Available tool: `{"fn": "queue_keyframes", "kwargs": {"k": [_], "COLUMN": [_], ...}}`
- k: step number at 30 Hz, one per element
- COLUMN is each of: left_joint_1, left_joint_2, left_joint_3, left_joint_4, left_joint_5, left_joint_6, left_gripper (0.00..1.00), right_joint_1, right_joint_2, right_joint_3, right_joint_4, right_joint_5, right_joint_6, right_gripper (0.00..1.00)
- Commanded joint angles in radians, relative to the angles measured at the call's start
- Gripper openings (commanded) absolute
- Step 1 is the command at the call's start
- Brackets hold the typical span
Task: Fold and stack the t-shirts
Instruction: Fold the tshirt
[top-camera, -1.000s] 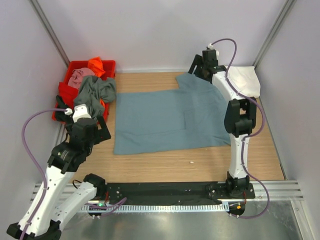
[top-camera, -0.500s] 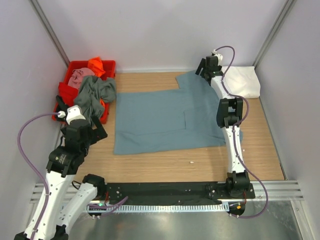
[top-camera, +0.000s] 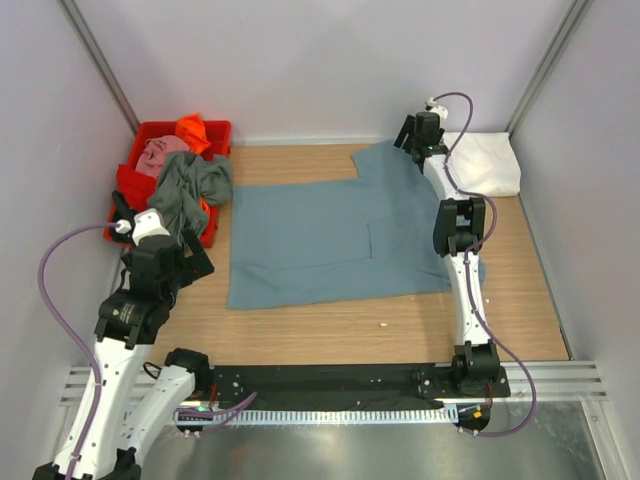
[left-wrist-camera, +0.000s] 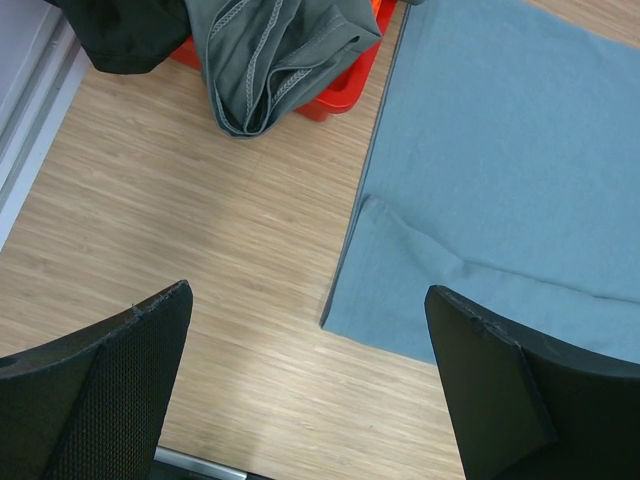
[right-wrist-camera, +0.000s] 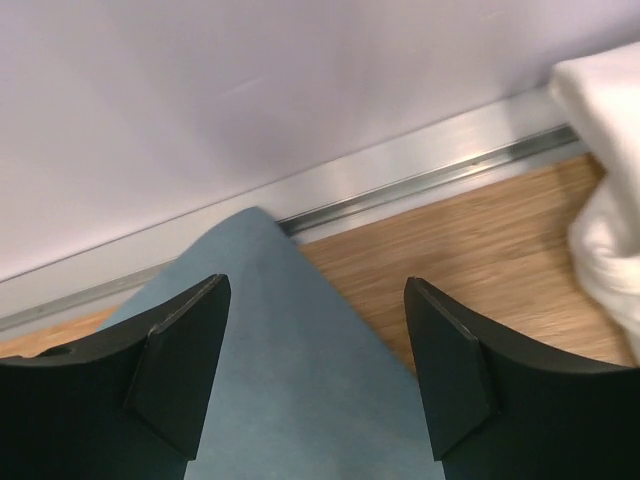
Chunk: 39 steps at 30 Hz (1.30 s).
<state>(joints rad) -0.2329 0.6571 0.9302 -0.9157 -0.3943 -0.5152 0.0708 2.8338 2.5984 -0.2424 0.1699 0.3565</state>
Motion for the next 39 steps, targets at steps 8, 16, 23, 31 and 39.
{"fn": "queue_keyframes", "kwargs": {"k": [8, 16, 23, 31, 39], "left_joint_1": [0.017, 0.02, 0.023, 0.029, 0.029], "left_joint_2": [-0.011, -0.021, -0.02, -0.014, 0.193], "left_joint_3": [-0.002, -0.004, -0.005, -0.001, 0.123], "left_joint_4": [0.041, 0.044, 0.041, 0.041, 0.041], "left_joint_5": [0.006, 0.005, 0.006, 0.014, 0.124], "left_joint_6": [0.011, 0.011, 0.011, 0.012, -0.026], "left_gripper": [1.0, 1.0, 1.0, 0.99, 0.96], "right_joint_1": [0.049, 0.032, -0.006, -0.009, -0.006], "right_joint_2": [0.012, -0.016, -0.167, -0.522, -0.864], "right_joint_3": [-0.006, -0.041, -0.101, -0.426, -0.881], "right_joint_4": [-0.011, -0.003, 0.0, 0.041, 0.069], "right_joint_5": [-0.244, -0.178, -0.175, -0.082, -0.21], "right_joint_6": [0.053, 0.029, -0.027, -0.14, -0.214], "right_gripper": [0.68, 0.03, 0.01, 0.01, 0.01]}}
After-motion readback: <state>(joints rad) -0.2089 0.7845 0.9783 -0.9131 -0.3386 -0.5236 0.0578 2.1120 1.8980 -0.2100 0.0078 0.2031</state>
